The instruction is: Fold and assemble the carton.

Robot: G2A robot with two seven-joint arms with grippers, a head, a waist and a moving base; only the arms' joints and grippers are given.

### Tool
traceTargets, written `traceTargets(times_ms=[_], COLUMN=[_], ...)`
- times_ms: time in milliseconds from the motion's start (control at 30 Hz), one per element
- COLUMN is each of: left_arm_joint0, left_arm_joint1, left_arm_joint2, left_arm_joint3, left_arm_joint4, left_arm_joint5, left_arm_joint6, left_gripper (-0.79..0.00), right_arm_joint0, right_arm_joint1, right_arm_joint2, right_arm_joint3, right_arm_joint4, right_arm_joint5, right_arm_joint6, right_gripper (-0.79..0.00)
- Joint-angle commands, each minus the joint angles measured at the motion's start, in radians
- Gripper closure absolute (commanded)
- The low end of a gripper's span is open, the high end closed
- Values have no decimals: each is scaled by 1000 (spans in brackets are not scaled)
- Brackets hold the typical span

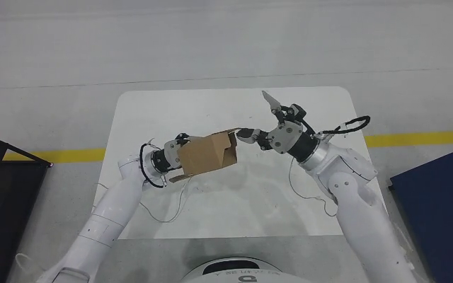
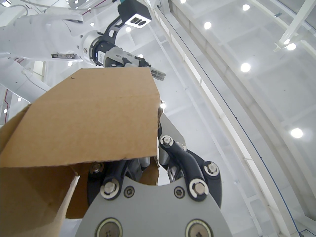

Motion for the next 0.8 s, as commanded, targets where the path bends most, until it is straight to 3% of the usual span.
traceTargets(times_ms=[0,33,167,433,767], left_arm_joint0=[1,1,2,-2,-3], left_arm_joint1=[3,4,8,12,15], left_arm_joint2=[-1,-2,-1,5,4], left_arm_joint3=[-1,0,1,10,9], left_arm_joint4=[7,9,11,25,16], left_arm_joint5=[-6,-8,-13,-23,-32], left_arm_joint6=[-6,-8,-13,-23,-32], left_gripper=[0,0,0,0,0], right_arm_joint0=[10,12,20,46,66], right_arm_joint1=[-1,-2,-3,-4,-8], right_arm_joint2=[-12,-17,-30,-66,-111], right_arm_joint3=[7,9,11,10,28], right_arm_joint4=[-7,2,16,23,31], right_arm_joint5=[6,9,37,115,148], right_arm_joint6=[-19,-18,-24,-82,-104], right_gripper=[-443,-391,-391,-582,-554])
